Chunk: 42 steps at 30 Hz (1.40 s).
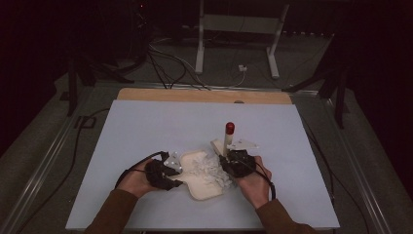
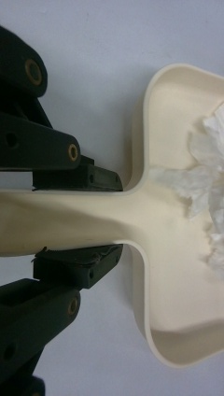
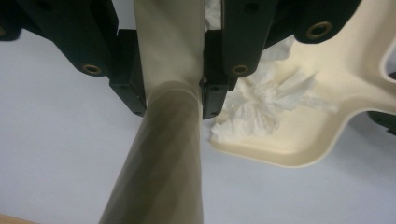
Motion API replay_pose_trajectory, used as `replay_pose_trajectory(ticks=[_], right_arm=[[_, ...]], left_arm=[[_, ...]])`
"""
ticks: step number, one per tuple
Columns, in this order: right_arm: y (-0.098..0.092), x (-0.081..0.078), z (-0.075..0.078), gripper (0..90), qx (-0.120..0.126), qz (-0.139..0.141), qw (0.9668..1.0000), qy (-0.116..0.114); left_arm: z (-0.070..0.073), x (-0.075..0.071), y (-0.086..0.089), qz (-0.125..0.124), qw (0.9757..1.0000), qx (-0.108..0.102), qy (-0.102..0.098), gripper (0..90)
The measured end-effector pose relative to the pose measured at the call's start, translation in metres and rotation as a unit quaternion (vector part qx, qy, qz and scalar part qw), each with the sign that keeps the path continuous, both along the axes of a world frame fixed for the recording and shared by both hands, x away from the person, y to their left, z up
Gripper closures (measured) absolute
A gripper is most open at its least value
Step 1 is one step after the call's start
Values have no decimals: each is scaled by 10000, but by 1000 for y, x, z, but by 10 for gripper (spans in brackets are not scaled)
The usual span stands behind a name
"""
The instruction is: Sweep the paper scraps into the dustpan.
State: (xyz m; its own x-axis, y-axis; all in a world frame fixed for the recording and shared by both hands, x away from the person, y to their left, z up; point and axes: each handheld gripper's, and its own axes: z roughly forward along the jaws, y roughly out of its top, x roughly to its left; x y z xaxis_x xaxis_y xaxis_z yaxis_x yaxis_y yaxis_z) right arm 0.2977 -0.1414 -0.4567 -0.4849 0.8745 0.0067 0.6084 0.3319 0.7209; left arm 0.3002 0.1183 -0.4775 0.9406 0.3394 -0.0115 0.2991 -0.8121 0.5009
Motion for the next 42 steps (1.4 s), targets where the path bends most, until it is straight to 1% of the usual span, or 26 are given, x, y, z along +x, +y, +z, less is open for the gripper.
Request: replay_pose_trajectory(ticks=[7,24,27,31,42], right_arm=[[13,-3,0,673,-5,135,9999,17],[29,-8,2,674,0,334,9994,39],[31,-9,4,674,52,386,9992,23],[37,-10,6,674,57,448,9990,23],[50,-15,7,674,85,604,9981,45]], left_arm=[[0,0,0,-12,10000,20,-7,665],[-1,0,-3,55,10000,-62,20,665],[-1,0,-3,62,10000,-67,32,665],[-1,0,-2,48,10000,-60,29,665],[-4,0,-2,118,9998,-146,49,665]])
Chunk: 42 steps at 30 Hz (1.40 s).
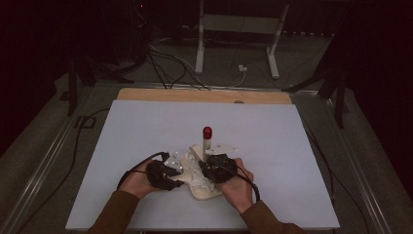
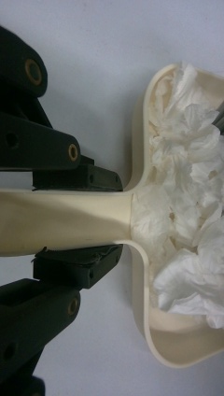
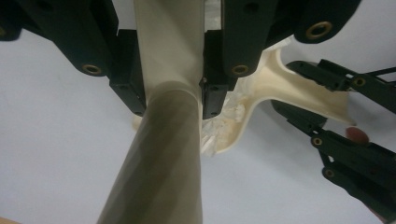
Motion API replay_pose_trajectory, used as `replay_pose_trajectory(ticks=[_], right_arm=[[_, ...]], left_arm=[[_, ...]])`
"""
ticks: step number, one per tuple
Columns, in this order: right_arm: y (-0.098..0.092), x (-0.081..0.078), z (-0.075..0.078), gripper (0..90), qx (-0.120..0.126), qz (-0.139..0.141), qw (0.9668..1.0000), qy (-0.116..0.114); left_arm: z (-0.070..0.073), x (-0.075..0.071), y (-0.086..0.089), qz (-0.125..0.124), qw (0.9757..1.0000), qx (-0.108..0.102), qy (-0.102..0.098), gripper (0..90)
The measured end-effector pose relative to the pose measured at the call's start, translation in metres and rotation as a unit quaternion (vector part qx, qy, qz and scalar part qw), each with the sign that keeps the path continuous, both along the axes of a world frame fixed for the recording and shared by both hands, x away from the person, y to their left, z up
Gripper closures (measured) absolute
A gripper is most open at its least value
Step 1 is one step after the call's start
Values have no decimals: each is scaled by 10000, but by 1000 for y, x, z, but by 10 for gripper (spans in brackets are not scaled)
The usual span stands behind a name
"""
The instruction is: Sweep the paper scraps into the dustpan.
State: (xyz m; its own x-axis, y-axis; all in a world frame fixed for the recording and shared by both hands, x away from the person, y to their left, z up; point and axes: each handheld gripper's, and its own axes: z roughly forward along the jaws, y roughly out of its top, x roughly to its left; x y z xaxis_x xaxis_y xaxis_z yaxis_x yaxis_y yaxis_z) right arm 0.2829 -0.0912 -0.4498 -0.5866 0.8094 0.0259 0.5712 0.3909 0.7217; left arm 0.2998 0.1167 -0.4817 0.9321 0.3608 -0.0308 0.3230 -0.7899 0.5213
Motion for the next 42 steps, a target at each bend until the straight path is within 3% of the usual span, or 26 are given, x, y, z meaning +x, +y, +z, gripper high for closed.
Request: replay_pose_trajectory(ticks=[13,28,38,42], right_arm=[[8,-6,2,674,45,137,9999,22],[-9,0,13,674,241,-79,9997,-36],[-19,4,23,674,408,-222,9987,-206],[-25,7,23,674,340,-327,9986,-237]], left_arm=[[-5,-1,0,49,10000,-40,-7,665],[-5,0,0,4,10000,17,-10,665],[-6,-1,0,23,10000,4,-9,665],[-5,-1,0,23,10000,-1,-6,665]])
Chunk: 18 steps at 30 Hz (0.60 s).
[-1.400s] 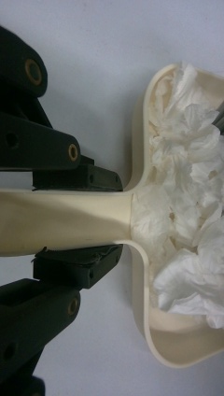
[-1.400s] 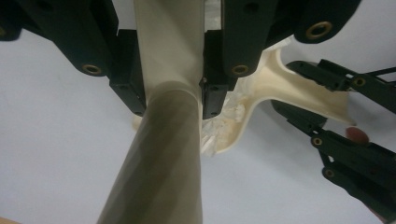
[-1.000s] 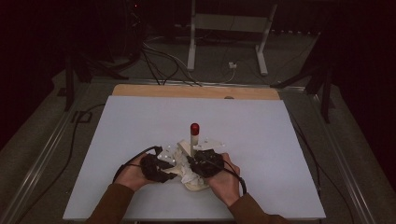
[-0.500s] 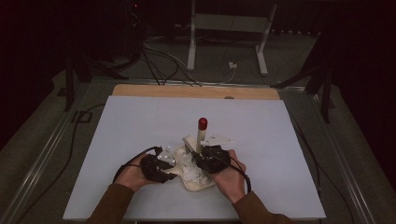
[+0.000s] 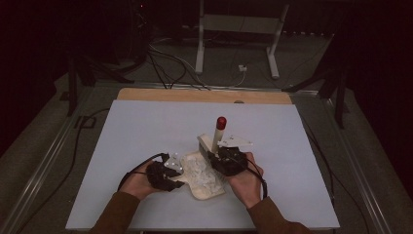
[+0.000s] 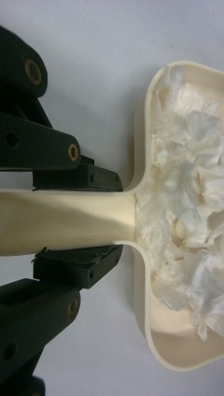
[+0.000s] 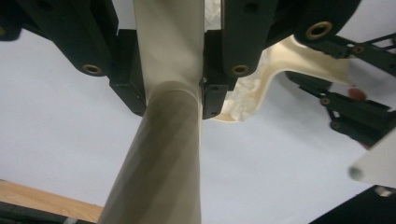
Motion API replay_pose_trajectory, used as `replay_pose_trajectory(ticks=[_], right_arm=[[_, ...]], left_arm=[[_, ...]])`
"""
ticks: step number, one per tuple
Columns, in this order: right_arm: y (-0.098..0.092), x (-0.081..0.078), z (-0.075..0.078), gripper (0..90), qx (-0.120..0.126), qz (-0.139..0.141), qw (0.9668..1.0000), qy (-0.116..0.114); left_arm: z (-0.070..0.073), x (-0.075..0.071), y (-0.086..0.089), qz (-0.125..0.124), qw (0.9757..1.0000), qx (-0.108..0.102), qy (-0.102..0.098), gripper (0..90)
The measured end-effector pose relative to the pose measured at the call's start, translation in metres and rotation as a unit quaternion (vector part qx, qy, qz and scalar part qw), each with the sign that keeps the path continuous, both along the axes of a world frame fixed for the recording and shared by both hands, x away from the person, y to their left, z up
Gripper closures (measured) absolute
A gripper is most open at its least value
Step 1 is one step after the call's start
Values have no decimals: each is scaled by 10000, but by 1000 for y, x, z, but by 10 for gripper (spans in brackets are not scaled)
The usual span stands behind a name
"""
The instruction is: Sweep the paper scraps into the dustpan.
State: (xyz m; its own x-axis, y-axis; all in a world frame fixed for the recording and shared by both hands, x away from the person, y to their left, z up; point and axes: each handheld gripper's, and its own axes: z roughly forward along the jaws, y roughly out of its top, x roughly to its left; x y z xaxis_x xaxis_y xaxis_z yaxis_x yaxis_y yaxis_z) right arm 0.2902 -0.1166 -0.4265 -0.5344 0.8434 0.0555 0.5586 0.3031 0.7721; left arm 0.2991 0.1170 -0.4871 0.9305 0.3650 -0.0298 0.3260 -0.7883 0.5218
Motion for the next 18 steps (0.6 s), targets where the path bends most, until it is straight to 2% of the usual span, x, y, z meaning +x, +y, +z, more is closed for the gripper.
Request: replay_pose_trajectory(ticks=[6,12,18], right_arm=[[-7,4,-7,674,-223,-150,9996,-30],[-10,5,-22,674,-384,-227,9990,94],[-1,0,-29,674,-495,-114,9986,111]], left_arm=[[0,0,0,0,10000,3,-1,665],[0,0,0,-4,10000,8,6,665],[0,1,0,4,10000,7,10,665]])
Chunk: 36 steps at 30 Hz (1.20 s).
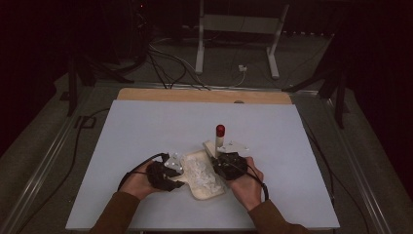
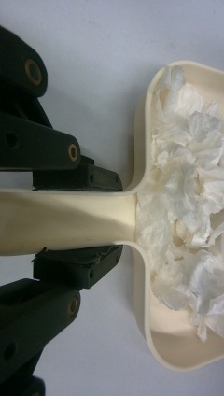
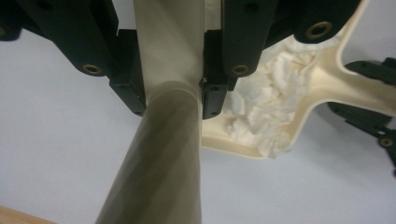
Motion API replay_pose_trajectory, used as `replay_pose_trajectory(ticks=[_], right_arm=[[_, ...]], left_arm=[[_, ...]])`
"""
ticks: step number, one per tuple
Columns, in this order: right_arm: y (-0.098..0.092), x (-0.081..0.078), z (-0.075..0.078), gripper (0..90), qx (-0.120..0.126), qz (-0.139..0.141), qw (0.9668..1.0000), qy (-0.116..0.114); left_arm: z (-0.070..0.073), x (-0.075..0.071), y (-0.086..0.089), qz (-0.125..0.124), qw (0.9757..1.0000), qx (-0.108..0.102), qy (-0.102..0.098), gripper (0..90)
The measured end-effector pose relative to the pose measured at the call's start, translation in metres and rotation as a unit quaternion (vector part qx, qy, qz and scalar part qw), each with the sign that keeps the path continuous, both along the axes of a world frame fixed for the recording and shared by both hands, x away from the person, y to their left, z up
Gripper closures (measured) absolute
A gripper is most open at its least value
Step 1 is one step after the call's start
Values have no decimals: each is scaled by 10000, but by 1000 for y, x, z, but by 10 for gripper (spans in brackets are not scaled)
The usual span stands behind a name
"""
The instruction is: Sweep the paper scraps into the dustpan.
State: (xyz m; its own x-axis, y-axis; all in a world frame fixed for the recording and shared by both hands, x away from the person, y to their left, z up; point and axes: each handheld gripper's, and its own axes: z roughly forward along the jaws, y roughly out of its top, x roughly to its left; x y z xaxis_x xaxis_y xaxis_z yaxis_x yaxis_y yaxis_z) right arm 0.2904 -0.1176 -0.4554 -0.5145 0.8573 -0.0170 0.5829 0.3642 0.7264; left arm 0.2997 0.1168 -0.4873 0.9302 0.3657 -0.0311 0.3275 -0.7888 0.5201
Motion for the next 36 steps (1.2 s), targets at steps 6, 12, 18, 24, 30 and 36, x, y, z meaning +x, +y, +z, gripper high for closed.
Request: replay_pose_trajectory(ticks=[6,12,18,24,30,36], right_arm=[[12,-6,1,674,18,153,9999,-22],[23,-8,5,674,136,321,9994,51],[24,-7,4,674,149,339,9993,64],[20,-5,6,674,145,357,9992,71],[16,-3,7,674,152,361,9992,-20],[10,-1,14,674,221,351,9989,-222]], left_arm=[[0,0,0,17,10000,-18,-7,665],[1,-1,0,15,10000,-46,-70,666],[-3,-4,1,135,9995,-236,-164,667],[-10,-8,2,318,9980,-472,-265,667],[-13,-12,4,432,9964,-633,-361,668],[-12,-15,7,504,9945,-750,-531,668]])
